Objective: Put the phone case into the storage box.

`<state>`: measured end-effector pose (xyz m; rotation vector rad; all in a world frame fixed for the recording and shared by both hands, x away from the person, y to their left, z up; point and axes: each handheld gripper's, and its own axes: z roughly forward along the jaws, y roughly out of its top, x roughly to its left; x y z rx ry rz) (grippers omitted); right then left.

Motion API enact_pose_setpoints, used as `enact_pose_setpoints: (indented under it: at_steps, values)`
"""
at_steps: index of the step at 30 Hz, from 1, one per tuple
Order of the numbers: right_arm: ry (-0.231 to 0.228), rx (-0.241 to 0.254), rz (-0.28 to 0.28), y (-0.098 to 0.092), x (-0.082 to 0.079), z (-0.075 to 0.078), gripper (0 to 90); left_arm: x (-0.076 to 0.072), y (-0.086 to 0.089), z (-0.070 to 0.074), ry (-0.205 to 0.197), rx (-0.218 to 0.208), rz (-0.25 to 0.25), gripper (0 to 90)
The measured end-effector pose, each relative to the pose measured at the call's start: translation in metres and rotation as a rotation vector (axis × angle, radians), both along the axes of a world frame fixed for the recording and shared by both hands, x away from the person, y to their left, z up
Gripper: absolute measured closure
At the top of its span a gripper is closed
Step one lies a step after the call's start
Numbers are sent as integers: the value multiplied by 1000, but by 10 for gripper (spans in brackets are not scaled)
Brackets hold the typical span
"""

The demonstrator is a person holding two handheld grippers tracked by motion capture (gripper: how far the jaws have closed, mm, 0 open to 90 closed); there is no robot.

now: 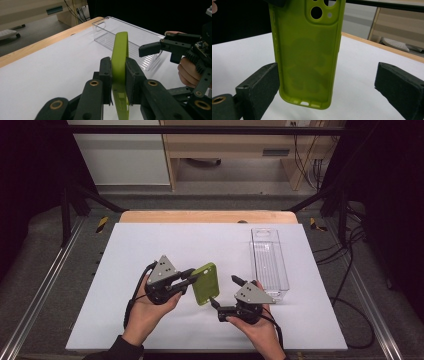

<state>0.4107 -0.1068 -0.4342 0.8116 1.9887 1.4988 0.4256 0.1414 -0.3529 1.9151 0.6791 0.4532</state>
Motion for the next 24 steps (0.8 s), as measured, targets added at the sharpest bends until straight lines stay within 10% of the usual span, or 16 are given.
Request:
enact_pose_setpoints:
  at_steps: [24]
  values:
    - [-2, -67, 4, 11, 13, 36, 495, -2, 13, -1, 0, -2, 24, 769]
